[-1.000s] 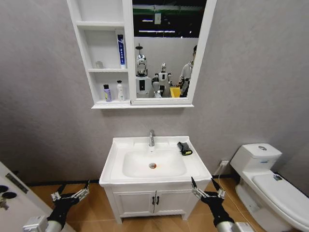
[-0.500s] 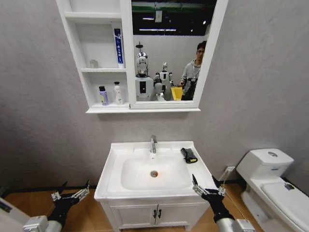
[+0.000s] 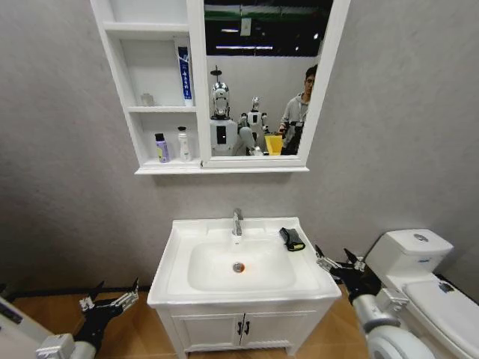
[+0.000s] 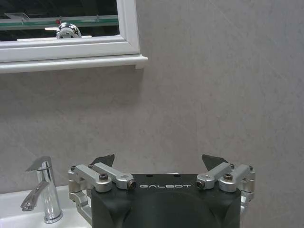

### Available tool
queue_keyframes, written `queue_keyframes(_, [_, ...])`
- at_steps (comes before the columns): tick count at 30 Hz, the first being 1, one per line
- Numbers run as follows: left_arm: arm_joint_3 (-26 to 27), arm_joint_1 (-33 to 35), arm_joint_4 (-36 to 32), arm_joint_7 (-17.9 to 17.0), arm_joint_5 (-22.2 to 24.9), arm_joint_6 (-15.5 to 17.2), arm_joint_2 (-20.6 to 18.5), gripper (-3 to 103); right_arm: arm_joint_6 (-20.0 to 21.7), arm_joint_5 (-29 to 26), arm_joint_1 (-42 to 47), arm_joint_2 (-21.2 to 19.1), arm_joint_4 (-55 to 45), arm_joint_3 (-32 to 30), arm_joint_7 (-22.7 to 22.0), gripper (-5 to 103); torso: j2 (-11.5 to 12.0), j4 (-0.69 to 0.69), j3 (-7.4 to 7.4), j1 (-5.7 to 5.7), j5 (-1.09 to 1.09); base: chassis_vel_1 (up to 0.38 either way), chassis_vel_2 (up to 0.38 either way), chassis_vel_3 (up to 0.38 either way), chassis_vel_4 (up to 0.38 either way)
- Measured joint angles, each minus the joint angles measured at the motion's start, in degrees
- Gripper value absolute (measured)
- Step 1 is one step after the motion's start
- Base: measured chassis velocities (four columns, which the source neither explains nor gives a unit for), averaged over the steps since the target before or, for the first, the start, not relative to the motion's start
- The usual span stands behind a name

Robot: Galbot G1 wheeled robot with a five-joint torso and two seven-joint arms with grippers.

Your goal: Move facial cleanser and shampoo from washbasin to cabinet, then wipe washbasin with towel.

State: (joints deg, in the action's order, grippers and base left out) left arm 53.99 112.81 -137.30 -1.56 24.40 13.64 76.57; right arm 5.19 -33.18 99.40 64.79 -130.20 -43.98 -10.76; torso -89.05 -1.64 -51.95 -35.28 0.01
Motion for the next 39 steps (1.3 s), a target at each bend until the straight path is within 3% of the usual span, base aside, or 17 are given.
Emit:
queue_keyframes(5, [0.00,0.00,0.00,0.01,0.00,0.00,0.00,100,-1.86,3.87,3.02,3.93,-1.83,1.34,1.02,100,-0.01,-0.02,0.01,0.03,-0.02,0.000,0.000,0.000,0.000])
queue_keyframes(23, [0.00,0.00,0.00,0.02,0.00,-0.01,0.00,100,-1.97,4.25,4.26,3.16,-3.10,1.84,-0.47,100,-0.01,-0.02,0.01,0.03,-0.01,-0.106,0.093,0.101,-0.108])
queue_keyframes(24, [0.00,-0.01,0.00,0.02,0.00,-0.01,0.00,100,0.53,2.77,3.35,2.22,-3.27,2.11,-2.07,100,0.01,-0.01,-0.01,-0.02,0.00,-0.149,0.203,0.198,-0.163])
queue_keyframes(25, [0.00,-0.01,0.00,0.02,0.00,-0.01,0.00,100,0.53,2.77,3.35,2.22,-3.27,2.11,-2.07,100,0.01,-0.01,-0.01,-0.02,0.00,-0.149,0.203,0.198,-0.163])
queue_keyframes(28, [-0.01,-0.01,0.01,0.01,0.01,-0.01,0.00,100,8.55,-5.43,-3.35,-4.52,-0.75,0.85,-4.74,100,0.02,-0.02,-0.01,-0.05,-0.02,-0.108,0.102,0.070,-0.013])
queue_keyframes(29, [-0.01,-0.01,0.01,0.01,0.01,-0.01,0.00,100,8.55,-5.43,-3.35,-4.52,-0.75,0.85,-4.74,100,0.02,-0.02,-0.01,-0.05,-0.02,-0.110,0.077,-0.001,-0.017])
queue_keyframes(31, [0.00,-0.02,0.00,0.02,0.00,-0.02,-0.01,100,12.21,-13.08,-8.72,-9.14,2.67,0.67,-5.31,100,0.02,-0.02,-0.01,0.00,-0.01,0.026,-0.011,-0.006,-0.020])
queue_keyframes(32, [0.00,-0.02,0.00,0.02,0.00,-0.02,-0.01,100,12.21,-13.08,-8.72,-9.14,2.67,0.67,-5.31,100,0.02,-0.02,-0.01,0.00,-0.01,0.053,-0.021,-0.012,-0.040])
queue_keyframes(34, [0.00,0.00,0.01,0.02,0.01,-0.02,0.00,100,15.97,-20.17,-14.20,-12.84,6.63,1.94,-6.72,100,-0.02,0.01,0.02,0.07,0.00,0.065,-0.026,-0.035,0.058])
queue_keyframes(39, [0.00,0.00,0.01,0.01,0.01,-0.02,0.00,100,19.63,-25.15,-19.27,-15.24,12.45,4.00,-8.18,100,-0.02,0.00,0.01,0.07,0.00,0.038,-0.025,-0.032,0.046])
